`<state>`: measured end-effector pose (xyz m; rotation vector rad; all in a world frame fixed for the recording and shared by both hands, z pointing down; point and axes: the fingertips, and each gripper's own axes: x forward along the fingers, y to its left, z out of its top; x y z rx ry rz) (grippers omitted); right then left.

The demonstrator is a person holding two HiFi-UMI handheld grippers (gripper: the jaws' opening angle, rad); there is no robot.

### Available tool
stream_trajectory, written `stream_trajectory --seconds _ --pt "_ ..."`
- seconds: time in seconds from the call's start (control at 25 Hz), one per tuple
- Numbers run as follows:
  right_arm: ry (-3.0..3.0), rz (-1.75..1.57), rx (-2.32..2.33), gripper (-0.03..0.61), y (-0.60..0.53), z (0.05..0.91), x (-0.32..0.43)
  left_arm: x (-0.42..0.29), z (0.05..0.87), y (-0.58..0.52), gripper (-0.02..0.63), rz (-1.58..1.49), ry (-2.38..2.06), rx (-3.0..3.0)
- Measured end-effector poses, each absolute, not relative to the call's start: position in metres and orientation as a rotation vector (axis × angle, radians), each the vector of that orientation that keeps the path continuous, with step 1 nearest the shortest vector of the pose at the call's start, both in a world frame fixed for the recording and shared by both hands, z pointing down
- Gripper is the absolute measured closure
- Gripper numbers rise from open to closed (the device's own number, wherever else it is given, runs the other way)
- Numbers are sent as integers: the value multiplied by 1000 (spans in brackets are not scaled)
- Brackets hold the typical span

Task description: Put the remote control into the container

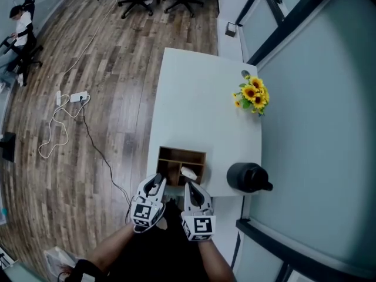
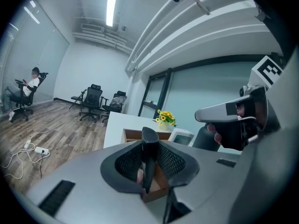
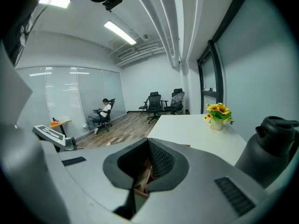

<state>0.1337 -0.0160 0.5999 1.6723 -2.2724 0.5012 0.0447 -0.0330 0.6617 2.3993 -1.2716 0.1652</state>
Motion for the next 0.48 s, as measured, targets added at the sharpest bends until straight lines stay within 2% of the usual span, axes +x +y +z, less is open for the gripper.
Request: stream_trajectory --seconds 0.48 --pt "-2264 505 1676 574 -18 602 132 40 676 -35 512 244 -1275 2386"
